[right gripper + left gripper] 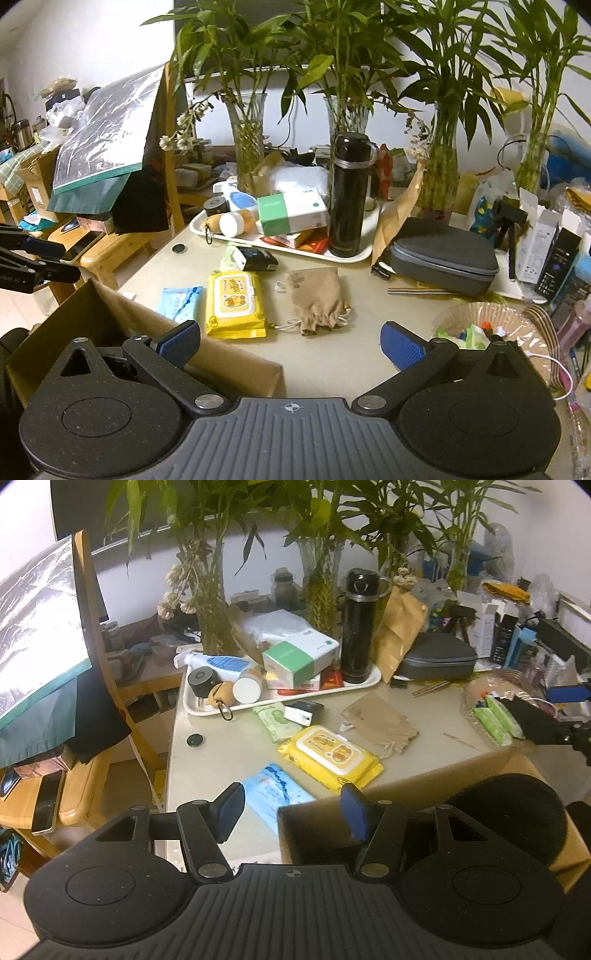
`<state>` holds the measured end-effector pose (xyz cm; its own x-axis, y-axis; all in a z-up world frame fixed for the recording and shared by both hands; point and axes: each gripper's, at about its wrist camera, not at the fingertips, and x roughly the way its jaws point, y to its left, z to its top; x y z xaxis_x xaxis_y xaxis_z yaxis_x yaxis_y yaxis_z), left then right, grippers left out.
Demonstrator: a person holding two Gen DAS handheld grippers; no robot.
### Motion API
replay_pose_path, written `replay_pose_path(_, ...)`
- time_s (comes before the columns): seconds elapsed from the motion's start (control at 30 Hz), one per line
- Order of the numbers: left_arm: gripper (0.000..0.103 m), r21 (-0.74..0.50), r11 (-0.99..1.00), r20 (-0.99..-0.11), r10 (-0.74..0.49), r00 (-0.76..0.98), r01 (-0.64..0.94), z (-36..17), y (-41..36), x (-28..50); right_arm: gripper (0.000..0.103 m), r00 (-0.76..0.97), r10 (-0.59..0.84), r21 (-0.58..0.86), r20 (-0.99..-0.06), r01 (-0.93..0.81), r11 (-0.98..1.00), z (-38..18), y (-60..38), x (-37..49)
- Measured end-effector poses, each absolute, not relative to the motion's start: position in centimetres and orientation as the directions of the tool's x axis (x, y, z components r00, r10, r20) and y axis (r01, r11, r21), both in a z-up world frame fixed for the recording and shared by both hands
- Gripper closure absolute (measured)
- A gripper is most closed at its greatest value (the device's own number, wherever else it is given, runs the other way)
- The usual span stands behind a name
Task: Organize soft objects
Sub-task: 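Move both tools away from the box over the table toward the pouch, then lower the right tool onto the beige drawstring pouch and close on it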
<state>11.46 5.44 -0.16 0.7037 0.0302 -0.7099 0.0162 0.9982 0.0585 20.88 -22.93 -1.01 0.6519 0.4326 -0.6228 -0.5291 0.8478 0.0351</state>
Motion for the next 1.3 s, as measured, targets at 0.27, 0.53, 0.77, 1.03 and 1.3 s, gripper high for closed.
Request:
replay_pose_path(0.27,0.046,0.062,0.998,-0.724,0.041,0.688,0.006,-1.0,6.4,13.6,0.000,0.644,0.422,0.045,-0.638,-0.516,0.856,-1.9,-23.2,23.3)
replay_pose_path(0.53,0.046,0.065,0.998,-0.733,0.047,0.678,0.001,-1.4,7.2,15.4,0.000,0.644,0.410,0.037,-0.646,-0.510,0.859,-2.6,-23.1,25.3)
replay_pose_path(0.77,0.046,0.074,0.997,-0.742,0.051,0.669,0.007,-2.0,8.0,16.6,0.000,0.638,0.404,0.036,-0.655,-0.507,0.861,-3.2,-23.1,27.0)
replay_pose_path(1.03,0.046,0.084,0.996,-0.751,0.067,0.657,-0.006,-2.6,9.3,17.9,0.000,0.629,0.411,0.025,-0.660,-0.528,0.849,-4.0,-22.4,28.7)
replay_pose_path(1.3,0.046,0.054,0.998,-0.754,0.065,0.653,-0.037,-3.5,11.1,18.1,0.000,0.604,0.434,0.000,-0.668,-0.583,0.812,-5.9,-21.4,31.8)
